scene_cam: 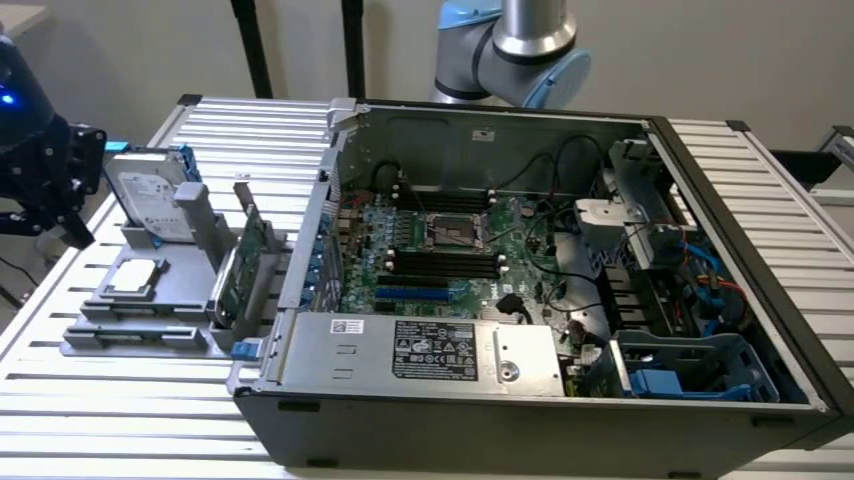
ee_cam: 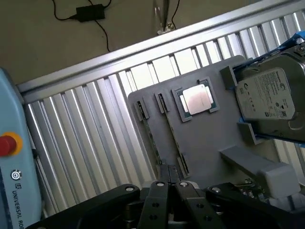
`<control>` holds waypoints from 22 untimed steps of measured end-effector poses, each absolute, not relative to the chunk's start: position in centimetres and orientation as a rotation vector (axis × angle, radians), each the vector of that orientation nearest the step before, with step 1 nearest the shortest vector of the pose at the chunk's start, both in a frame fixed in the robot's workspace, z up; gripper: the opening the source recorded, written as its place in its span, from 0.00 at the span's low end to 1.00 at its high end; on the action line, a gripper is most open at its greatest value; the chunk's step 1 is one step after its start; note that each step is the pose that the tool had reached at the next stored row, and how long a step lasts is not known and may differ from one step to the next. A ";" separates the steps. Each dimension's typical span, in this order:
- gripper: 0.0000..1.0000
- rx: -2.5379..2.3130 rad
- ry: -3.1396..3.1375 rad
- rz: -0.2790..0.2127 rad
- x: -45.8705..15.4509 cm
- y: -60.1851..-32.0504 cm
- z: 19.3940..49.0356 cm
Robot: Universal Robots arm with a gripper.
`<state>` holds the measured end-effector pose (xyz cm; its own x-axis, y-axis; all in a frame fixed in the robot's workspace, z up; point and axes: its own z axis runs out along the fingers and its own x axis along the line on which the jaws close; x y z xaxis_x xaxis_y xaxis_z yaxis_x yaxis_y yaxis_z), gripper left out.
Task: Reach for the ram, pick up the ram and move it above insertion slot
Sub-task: 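Pick up the ram and move it above insertion slot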
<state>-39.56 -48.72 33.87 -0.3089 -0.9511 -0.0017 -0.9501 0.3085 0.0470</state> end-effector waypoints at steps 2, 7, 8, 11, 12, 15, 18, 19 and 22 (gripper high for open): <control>0.11 1.876 -2.486 -0.059 -39.6 -48.7 33.7; 0.11 1.988 -2.398 -0.056 -39.6 -48.7 33.4; 0.11 2.009 -2.380 -0.055 -39.6 -48.7 33.3; 0.11 2.073 -2.325 -0.052 -39.6 -48.7 33.1; 0.11 2.097 -2.305 -0.051 -39.6 -48.7 33.0; 0.11 2.160 -2.250 -0.048 -39.6 -48.7 32.8; 0.11 2.223 -2.193 -0.045 -39.6 -48.7 32.7; 0.11 2.243 -2.174 -0.044 -39.6 -48.7 32.6; 0.11 2.300 -2.121 -0.045 -39.6 -48.7 32.6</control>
<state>-39.56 -48.71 32.56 0.0803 -0.9967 -0.0125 -0.9963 -0.0807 0.0289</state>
